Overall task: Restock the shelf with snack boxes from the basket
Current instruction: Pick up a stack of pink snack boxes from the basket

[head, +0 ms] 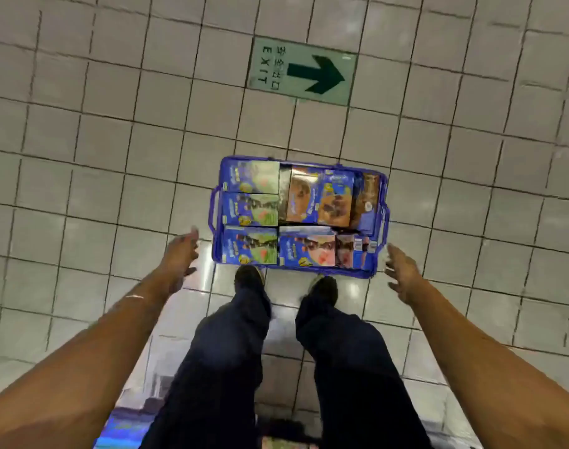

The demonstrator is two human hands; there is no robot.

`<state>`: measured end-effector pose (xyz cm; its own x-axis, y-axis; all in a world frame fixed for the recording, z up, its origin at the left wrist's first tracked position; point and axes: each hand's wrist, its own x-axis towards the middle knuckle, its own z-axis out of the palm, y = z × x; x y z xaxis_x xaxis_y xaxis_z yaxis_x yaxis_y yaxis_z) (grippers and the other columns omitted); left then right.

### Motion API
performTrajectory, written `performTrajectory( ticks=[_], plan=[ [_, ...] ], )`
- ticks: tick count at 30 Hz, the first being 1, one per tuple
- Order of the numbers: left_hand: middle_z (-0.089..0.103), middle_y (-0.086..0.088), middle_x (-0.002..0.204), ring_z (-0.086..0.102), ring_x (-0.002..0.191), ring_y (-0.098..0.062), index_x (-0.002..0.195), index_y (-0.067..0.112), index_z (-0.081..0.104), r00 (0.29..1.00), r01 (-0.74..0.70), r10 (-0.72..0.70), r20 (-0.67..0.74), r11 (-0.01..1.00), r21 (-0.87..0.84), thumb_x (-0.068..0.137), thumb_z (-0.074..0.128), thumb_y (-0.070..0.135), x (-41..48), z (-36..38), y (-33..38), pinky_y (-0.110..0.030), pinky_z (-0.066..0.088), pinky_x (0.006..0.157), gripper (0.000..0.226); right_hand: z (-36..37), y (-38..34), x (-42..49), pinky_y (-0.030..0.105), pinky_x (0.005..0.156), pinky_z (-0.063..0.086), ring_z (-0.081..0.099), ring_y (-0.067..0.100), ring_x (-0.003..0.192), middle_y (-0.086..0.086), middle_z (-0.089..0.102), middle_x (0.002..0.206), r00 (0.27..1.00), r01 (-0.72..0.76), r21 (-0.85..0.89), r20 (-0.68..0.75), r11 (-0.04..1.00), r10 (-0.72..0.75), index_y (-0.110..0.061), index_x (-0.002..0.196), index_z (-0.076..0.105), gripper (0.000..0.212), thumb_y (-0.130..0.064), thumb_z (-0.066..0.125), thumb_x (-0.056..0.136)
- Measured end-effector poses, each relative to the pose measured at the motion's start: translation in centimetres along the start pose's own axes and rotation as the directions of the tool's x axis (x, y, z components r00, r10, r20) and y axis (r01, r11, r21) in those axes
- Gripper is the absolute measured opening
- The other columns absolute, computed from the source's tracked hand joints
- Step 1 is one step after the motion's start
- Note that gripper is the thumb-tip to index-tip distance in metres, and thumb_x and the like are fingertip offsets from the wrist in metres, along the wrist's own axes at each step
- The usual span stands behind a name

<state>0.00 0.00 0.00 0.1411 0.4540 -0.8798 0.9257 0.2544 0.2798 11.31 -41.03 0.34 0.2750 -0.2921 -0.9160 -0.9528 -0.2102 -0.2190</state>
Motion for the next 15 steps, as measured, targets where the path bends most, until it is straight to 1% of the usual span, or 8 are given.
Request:
performTrajectory(
  ticks=[2,4,7,8,10,12,13,15],
  plan=[
    [0.057,-0.004,0.128,0.054,0.116,-0.023,0.147,0.015,0.052,0.998,-0.021,0.020,-0.064,1.000,-0.014,0.109,0.040,0.060,4.9,2.5,0.9,-0.042,0.044,0.096,0.060,1.6,-0.8,4.6,0.032,0.082,0.042,0.056,0.014,0.090,0.002,0.057,0.117,0.998,0.038,0.064,-0.047,0.997,-0.035,-0.019,0.121,0.056,0.039,-0.052,0.048,0.101],
    [0.062,-0.001,0.125,0.059,0.113,-0.020,0.146,0.015,0.054,0.997,-0.030,0.024,-0.075,0.996,-0.080,0.109,0.034,0.063,8.8,4.9,1.9,-0.035,0.044,0.098,0.064,2.9,-1.3,8.7,0.027,0.077,0.043,0.059,0.014,0.094,-0.001,0.060,0.118,0.999,0.028,0.159,-0.041,0.987,-0.022,-0.020,0.128,0.059,0.049,-0.057,0.046,0.100],
    [0.077,0.011,0.092,0.073,0.078,-0.005,0.113,0.020,0.067,0.998,-0.034,0.023,-0.058,0.977,-0.208,0.106,0.031,0.070,12.9,7.2,1.4,-0.024,0.052,0.070,0.062,3.7,-0.9,14.2,0.030,0.071,0.056,0.067,0.023,0.099,0.004,0.072,0.112,0.999,-0.010,0.341,0.044,0.940,-0.006,-0.014,0.131,0.060,0.059,-0.061,0.043,0.100],
    [0.078,0.007,0.096,0.075,0.082,-0.010,0.112,0.020,0.069,0.999,-0.021,0.011,-0.040,0.962,-0.271,0.105,0.034,0.071,13.8,7.7,1.3,-0.028,0.058,0.073,0.062,3.8,-0.9,15.5,0.032,0.074,0.058,0.067,0.026,0.097,0.007,0.071,0.111,0.999,-0.012,0.414,0.047,0.910,-0.009,-0.013,0.131,0.059,0.060,-0.061,0.042,0.100],
    [0.072,-0.005,0.108,0.070,0.095,-0.025,0.111,0.014,0.068,0.999,-0.015,0.002,-0.037,0.934,-0.357,0.105,0.041,0.068,15.6,8.2,1.3,-0.040,0.060,0.089,0.061,4.0,-1.2,17.1,0.031,0.065,0.058,0.066,0.024,0.085,0.009,0.066,0.105,1.000,0.016,0.475,-0.001,0.880,-0.018,-0.013,0.121,0.059,0.054,-0.059,0.039,0.103],
    [0.069,-0.004,0.102,0.065,0.091,-0.026,0.101,0.015,0.066,0.999,-0.006,-0.013,-0.047,0.922,-0.387,0.105,0.046,0.066,16.5,8.1,1.0,-0.040,0.057,0.084,0.054,4.0,-1.4,17.8,0.026,0.055,0.056,0.067,0.021,0.076,0.006,0.066,0.095,0.999,0.018,0.487,-0.034,0.873,-0.002,-0.016,0.105,0.062,0.047,-0.058,0.040,0.103],
    [0.071,-0.003,0.101,0.067,0.089,-0.024,0.100,0.016,0.066,0.999,0.001,-0.017,-0.038,0.920,-0.393,0.104,0.048,0.066,16.7,8.0,1.0,-0.039,0.058,0.082,0.053,4.0,-1.4,17.8,0.027,0.058,0.057,0.068,0.021,0.077,0.005,0.068,0.093,0.999,0.009,0.476,-0.044,0.879,0.013,-0.018,0.100,0.062,0.046,-0.059,0.042,0.101],
    [0.077,-0.005,0.110,0.073,0.095,-0.022,0.109,0.016,0.068,1.000,0.002,-0.009,-0.019,0.927,-0.374,0.102,0.053,0.064,16.7,7.7,1.2,-0.042,0.061,0.093,0.051,4.0,-1.6,17.7,0.032,0.068,0.059,0.071,0.022,0.083,0.003,0.071,0.095,0.997,-0.007,0.446,-0.060,0.895,0.038,-0.019,0.098,0.061,0.046,-0.062,0.047,0.097]
  ],
)
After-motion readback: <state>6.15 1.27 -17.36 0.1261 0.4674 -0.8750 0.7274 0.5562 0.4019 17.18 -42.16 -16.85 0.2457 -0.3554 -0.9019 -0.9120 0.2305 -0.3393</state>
